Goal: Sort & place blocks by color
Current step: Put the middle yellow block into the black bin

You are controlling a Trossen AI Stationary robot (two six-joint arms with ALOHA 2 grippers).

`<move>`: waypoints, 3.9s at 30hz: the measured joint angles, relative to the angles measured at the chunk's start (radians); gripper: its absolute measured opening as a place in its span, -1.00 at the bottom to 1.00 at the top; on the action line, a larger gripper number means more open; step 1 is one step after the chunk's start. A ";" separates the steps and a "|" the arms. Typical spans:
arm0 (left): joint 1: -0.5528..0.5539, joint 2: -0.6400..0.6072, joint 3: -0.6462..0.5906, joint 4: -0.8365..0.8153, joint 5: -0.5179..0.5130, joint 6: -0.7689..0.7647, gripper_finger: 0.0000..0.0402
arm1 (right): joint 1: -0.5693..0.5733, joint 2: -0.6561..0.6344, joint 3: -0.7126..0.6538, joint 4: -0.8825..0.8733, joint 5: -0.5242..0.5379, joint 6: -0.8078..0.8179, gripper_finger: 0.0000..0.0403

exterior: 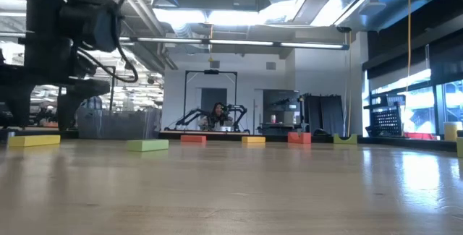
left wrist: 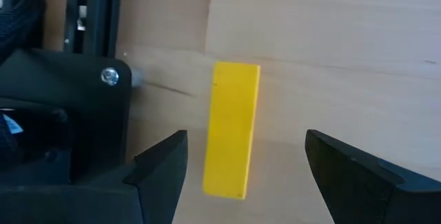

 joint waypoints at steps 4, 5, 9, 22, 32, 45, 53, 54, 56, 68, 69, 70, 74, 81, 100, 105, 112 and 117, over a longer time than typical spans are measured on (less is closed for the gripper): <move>0.000 0.059 0.000 0.008 0.000 0.000 0.41 | 0.000 0.000 0.000 0.006 0.000 -0.001 0.20; 0.000 0.074 0.000 0.013 0.000 0.000 0.41 | 0.000 0.000 0.000 0.006 0.000 -0.001 0.20; 0.002 0.135 0.000 0.032 0.010 -0.001 0.41 | 0.000 0.000 0.000 0.006 0.000 -0.001 0.20; 0.021 0.191 0.007 0.054 0.013 0.052 0.41 | 0.000 0.000 0.000 0.005 0.000 0.001 0.20; 0.015 0.192 0.005 0.057 0.008 0.070 0.41 | 0.000 0.000 0.000 0.005 0.000 0.002 0.20; 0.007 0.193 0.003 0.064 -0.012 -0.039 0.41 | 0.000 0.000 0.000 0.005 0.000 0.003 0.20; 0.007 0.195 0.001 0.068 -0.039 -0.044 0.39 | 0.000 0.000 0.000 0.005 0.000 0.003 0.20; 0.008 0.196 0.000 0.068 -0.046 -0.044 0.38 | 0.000 0.000 0.000 0.005 0.000 0.003 0.20; 0.009 0.197 0.000 0.069 -0.045 -0.057 0.36 | 0.000 0.000 0.000 0.005 0.000 0.003 0.20; 0.010 0.196 0.000 0.074 0.012 -0.073 -0.08 | 0.000 0.000 0.000 0.009 0.000 0.000 0.20; 0.010 0.196 0.000 0.075 0.015 -0.073 -0.12 | 0.000 0.000 0.000 0.009 0.000 0.000 0.20; 0.010 0.196 0.000 0.077 0.018 -0.073 -0.15 | 0.000 0.000 0.000 0.010 0.000 0.000 0.20; 0.010 0.196 0.000 0.108 0.029 -0.072 -0.29 | 0.000 0.000 0.000 0.010 0.000 -0.001 0.20; 0.010 0.194 0.002 0.136 0.034 -0.048 -0.52 | 0.000 0.000 0.000 0.011 0.000 -0.001 0.20; 0.096 0.014 0.026 0.116 -0.031 0.134 -0.54 | -0.001 0.000 0.000 0.013 0.003 -0.004 0.20; 0.162 -0.009 0.073 0.113 -0.050 0.262 -0.54 | -0.004 0.000 0.000 0.012 0.037 -0.002 0.20; 0.294 -0.009 0.191 0.113 -0.069 0.503 -0.54 | -0.019 0.000 0.000 0.011 0.117 0.010 0.20; 0.404 -0.009 0.285 0.113 -0.075 0.669 -0.54 | -0.036 0.000 0.000 0.008 0.138 0.032 0.20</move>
